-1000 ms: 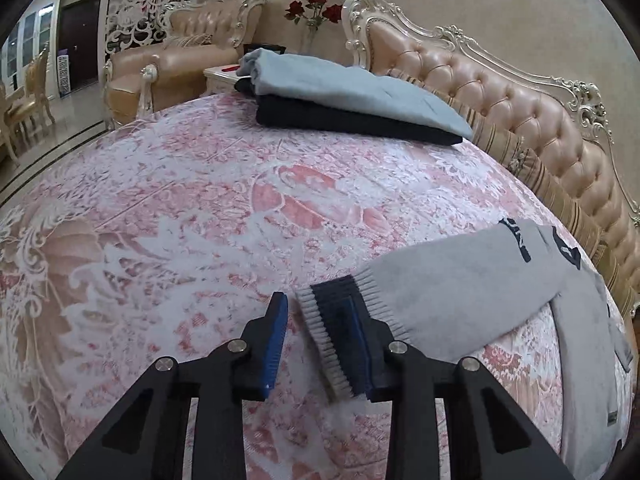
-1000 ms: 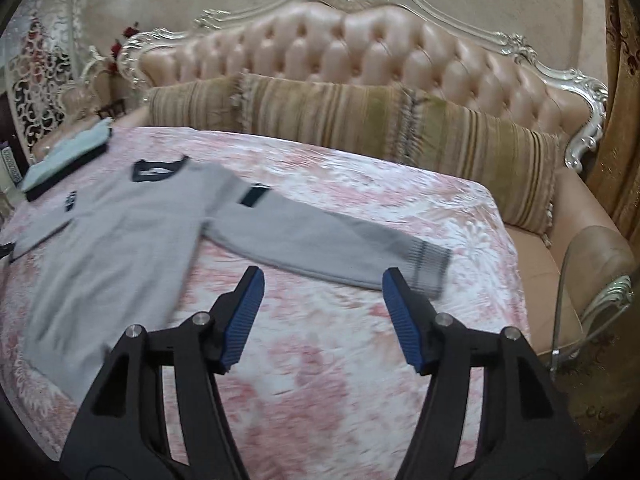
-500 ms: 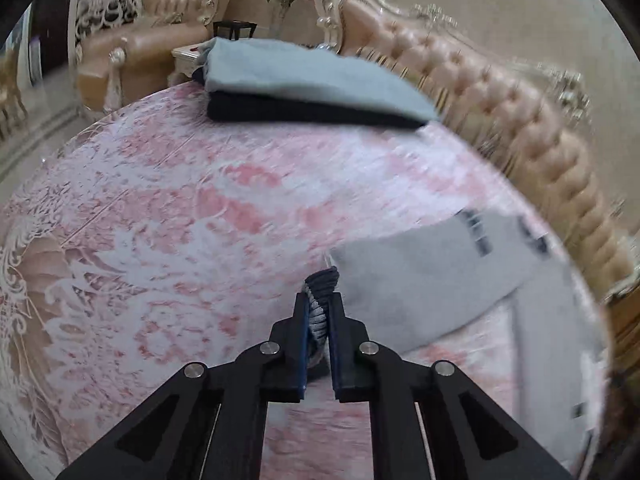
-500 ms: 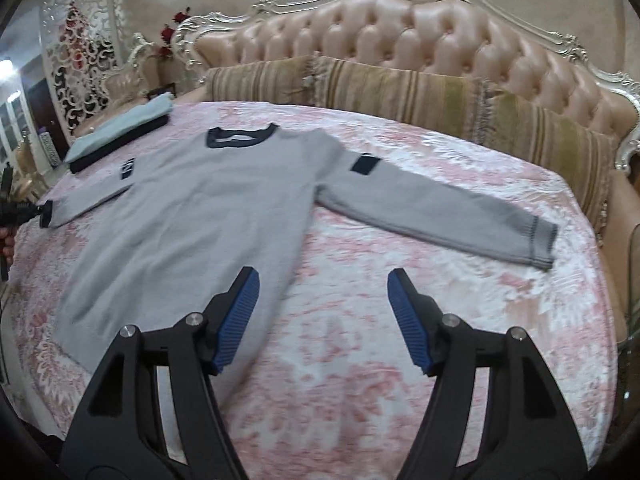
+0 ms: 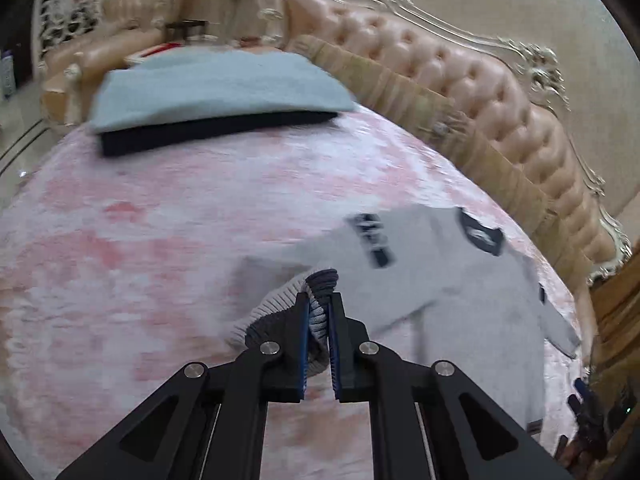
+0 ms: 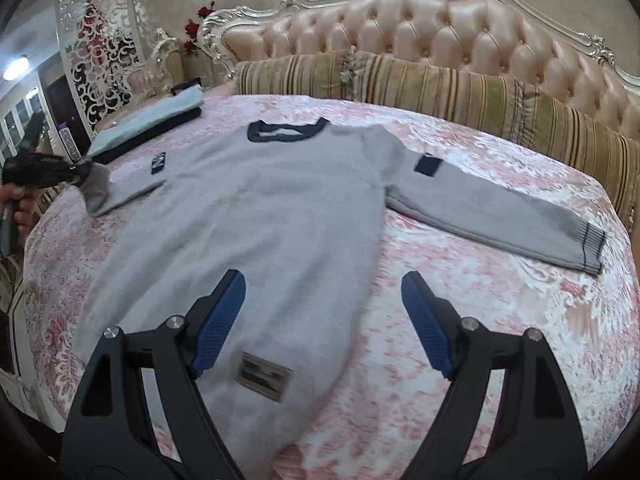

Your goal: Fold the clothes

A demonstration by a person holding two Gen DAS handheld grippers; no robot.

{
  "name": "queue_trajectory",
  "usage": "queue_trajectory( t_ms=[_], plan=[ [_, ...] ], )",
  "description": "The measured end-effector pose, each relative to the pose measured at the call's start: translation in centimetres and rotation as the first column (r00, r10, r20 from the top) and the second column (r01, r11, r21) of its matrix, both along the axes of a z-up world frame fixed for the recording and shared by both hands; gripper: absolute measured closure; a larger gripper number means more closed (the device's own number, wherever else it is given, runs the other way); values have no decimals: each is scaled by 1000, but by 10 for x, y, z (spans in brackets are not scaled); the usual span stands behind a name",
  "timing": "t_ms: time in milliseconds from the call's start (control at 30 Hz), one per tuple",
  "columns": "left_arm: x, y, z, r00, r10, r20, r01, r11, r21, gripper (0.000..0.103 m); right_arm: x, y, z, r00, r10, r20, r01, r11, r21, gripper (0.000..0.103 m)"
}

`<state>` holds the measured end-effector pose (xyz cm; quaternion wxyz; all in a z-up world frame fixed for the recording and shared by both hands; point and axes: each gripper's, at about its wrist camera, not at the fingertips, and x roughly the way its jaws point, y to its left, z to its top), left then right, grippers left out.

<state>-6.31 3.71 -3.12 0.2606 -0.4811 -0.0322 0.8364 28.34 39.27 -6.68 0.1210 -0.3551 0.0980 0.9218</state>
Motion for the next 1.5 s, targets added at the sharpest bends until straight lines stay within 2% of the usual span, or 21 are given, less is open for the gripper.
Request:
queue_trajectory(
  t_ms=[133, 233, 367, 467, 567, 633, 700, 733, 800, 933, 1000, 1067, 1233, 1400, 1500],
  plan=[
    [14, 85, 22, 994, -96, -56, 97, 995, 11, 95, 1, 4, -5, 999, -44, 7, 44, 998, -35, 18],
    [28, 165, 26, 982, -166, -86, 168, 986, 12, 95, 9, 11, -13, 997, -67, 27, 68, 996, -53, 18],
    [63, 253, 0, 957, -267, -117, 261, 963, -69, 95, 22, 24, -18, 993, -103, 57, 106, 993, -59, 18],
    [71, 283, -26, 949, -300, -96, 290, 952, -100, 89, 28, 35, -17, 990, -122, 68, 126, 990, -59, 18],
    [74, 282, -35, 941, -332, -61, 329, 943, -51, 67, 27, 40, -11, 990, -130, 60, 134, 990, -55, 18],
    [74, 268, -26, 939, -334, -77, 335, 942, -2, 60, 22, 42, -7, 990, -135, 51, 138, 989, -56, 18],
    [71, 245, -10, 939, -325, -114, 332, 942, 43, 49, 12, 43, -2, 989, -142, 39, 144, 988, -59, 17],
    [68, 229, -2, 941, -310, -134, 321, 945, 68, 47, 6, 43, 0, 989, -146, 33, 148, 987, -60, 17],
    [57, 188, 11, 952, -253, -172, 275, 954, 118, 39, -11, 43, 5, 988, -151, 22, 152, 986, -70, 14],
    [34, 116, 8, 968, -127, -215, 171, 964, 202, 37, -62, 48, 5, 993, -120, 16, 121, 980, -158, 13],
    [22, 100, -5, 974, -107, -202, 154, 960, 236, 38, -91, 53, 1, 995, -97, 20, 99, 968, -231, 13],
    [10, 84, -21, 979, -92, -182, 140, 951, 275, 38, -126, 58, -7, 996, -68, 59, 83, 951, -297, 13],
    [-11, 67, -50, 989, -71, -129, 112, 932, 345, 38, -181, 58, -23, 987, -60, 146, 99, 956, -277, 15],
    [-13, 62, -51, 989, -69, -131, 113, 921, 373, 38, -209, 69, -38, 974, -103, 204, 156, 951, -266, 16],
    [-14, 58, -50, 991, -63, -122, 107, 910, 400, 38, -220, 68, -44, 970, -94, 223, 150, 956, -252, 16]
  ],
)
